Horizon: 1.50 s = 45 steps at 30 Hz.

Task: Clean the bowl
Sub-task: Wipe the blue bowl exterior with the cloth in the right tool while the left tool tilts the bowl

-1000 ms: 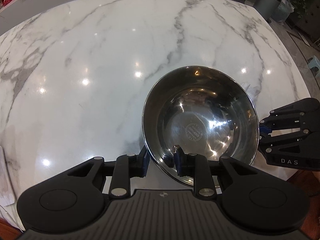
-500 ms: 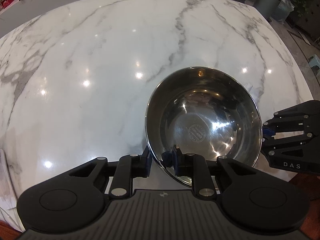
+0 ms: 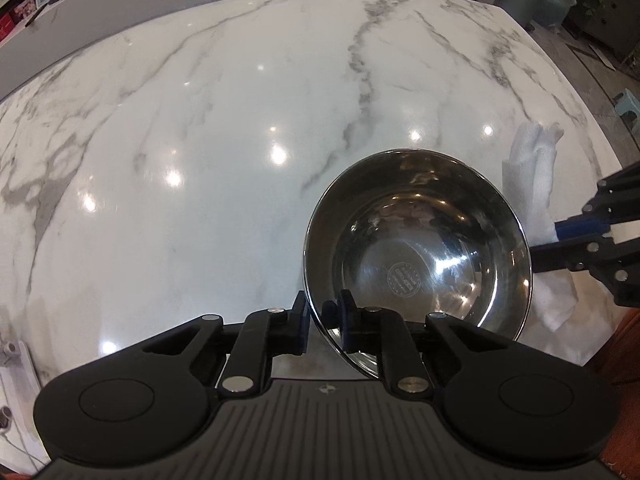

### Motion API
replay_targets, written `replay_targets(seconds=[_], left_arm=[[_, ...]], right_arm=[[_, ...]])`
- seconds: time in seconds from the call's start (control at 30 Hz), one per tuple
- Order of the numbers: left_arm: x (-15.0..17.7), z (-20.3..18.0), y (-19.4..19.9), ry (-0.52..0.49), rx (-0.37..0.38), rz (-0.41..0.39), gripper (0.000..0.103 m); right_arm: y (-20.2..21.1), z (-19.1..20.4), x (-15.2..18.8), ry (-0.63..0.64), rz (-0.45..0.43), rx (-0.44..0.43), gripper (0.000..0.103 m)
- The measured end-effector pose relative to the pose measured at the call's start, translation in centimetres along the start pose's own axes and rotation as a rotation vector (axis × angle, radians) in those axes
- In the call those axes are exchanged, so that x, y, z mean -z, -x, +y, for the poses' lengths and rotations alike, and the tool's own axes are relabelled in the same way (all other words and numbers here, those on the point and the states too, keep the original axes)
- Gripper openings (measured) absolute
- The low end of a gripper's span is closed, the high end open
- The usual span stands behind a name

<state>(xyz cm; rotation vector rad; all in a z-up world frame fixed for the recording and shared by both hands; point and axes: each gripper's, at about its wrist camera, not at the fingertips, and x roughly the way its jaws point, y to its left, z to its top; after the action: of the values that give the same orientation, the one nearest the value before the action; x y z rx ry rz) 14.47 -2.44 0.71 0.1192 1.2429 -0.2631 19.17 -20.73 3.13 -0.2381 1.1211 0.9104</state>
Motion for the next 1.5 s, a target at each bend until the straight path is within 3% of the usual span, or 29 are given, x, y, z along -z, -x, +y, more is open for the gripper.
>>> replay_targets(seconds=[0.3, 0.47, 0.67, 0.97, 1.3, 1.5], left_arm=[[0.1, 0.2, -0.2, 0.002, 0.007, -0.006, 0.013], [0.2, 0.5, -0.2, 0.018, 0.014, -0.011, 0.013], [0.8, 0.9, 0.3, 0.096, 0.023, -0.022, 0.017], [0.2, 0.8, 0.7, 0.006, -0.039, -0.072, 0.008], [-0.5, 0.4, 0.6, -0.052, -0.044, -0.078, 0.008], [-0.5, 0.4, 0.5, -0.049, -0.043, -0.078, 0.008]], right_arm=[[-3.1, 0.5, 0.6, -0.014, 0.050, 0.009, 0.010], [-3.7, 0.1, 1.0, -0.049, 0.033, 0.002, 0.010], [-3.7, 0.3, 1.2, -0.044, 0.031, 0.012, 0.010], [-3.2, 2.4, 1.8, -0.003, 0.055, 0.002, 0.010], [1.7, 1.2, 0.2, -0.031, -0.040, 0.002, 0.010], [-0.4, 1.6, -0.2, -0.021, 0.007, 0.012, 0.010]])
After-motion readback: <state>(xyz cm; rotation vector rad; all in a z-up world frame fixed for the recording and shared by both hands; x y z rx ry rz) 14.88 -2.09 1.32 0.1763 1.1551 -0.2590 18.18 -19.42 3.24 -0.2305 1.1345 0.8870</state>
